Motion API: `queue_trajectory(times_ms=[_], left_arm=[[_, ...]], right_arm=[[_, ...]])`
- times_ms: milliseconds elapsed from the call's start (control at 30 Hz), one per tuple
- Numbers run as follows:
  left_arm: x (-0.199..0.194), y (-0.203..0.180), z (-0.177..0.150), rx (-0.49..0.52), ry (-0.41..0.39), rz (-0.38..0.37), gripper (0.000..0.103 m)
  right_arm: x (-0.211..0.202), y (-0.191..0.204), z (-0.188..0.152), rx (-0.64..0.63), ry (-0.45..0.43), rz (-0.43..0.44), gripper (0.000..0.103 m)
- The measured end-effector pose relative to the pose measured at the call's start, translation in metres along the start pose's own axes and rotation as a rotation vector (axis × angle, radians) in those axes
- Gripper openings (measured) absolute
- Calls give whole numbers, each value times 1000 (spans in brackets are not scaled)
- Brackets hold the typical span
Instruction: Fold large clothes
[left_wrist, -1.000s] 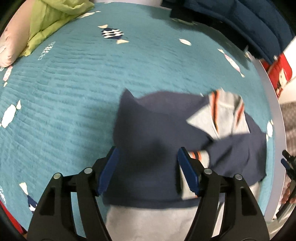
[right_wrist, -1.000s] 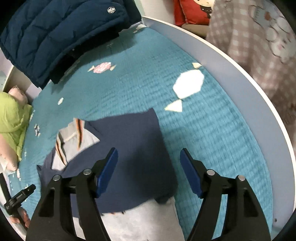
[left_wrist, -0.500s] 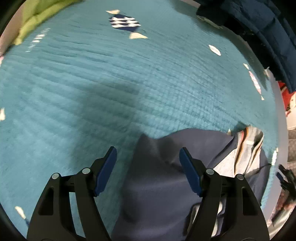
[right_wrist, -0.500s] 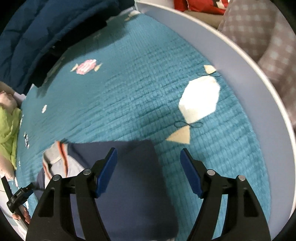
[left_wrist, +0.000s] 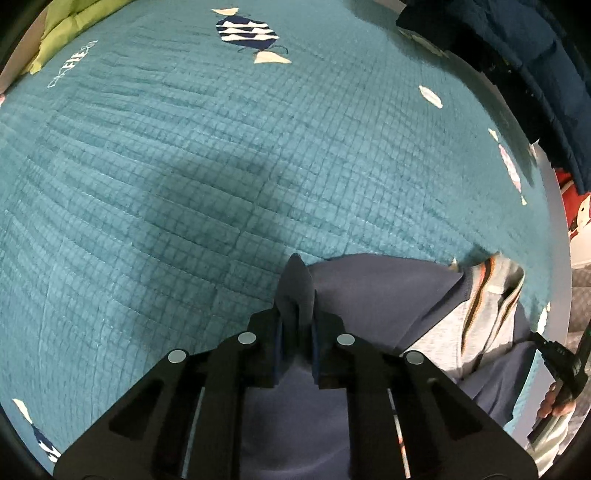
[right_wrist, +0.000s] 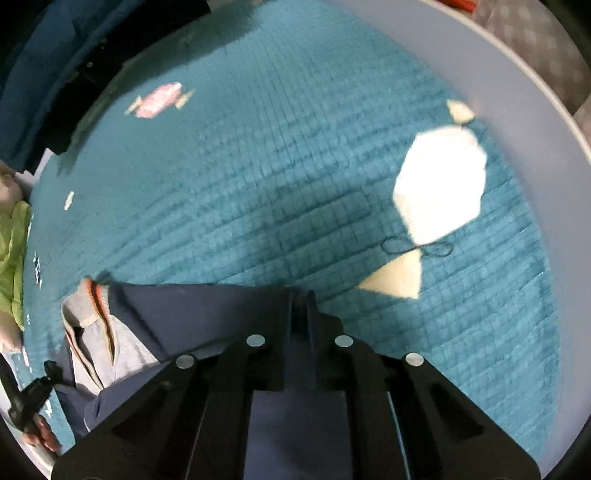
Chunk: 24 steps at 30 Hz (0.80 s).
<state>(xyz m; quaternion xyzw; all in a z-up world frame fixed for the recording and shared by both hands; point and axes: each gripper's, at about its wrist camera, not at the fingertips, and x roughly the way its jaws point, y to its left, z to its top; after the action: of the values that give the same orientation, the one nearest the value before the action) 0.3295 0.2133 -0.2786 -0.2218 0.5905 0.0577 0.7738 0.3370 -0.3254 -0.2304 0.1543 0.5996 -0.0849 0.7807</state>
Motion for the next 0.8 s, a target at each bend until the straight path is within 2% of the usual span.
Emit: queue_trajectory(times_ms=[100,467,800], left_arm=[[-10,2,-1,-21,-13,-34,11],[-52,-7,-13,34,-75,-82,11],[-109,-8,-50,89,-150,-127,12]], right_arm=[[-11,-4,-1,22,-27,17,6],[-59,-1,-21,7,-113,40,6],[-116,-5,-55,2,-195,80,6]])
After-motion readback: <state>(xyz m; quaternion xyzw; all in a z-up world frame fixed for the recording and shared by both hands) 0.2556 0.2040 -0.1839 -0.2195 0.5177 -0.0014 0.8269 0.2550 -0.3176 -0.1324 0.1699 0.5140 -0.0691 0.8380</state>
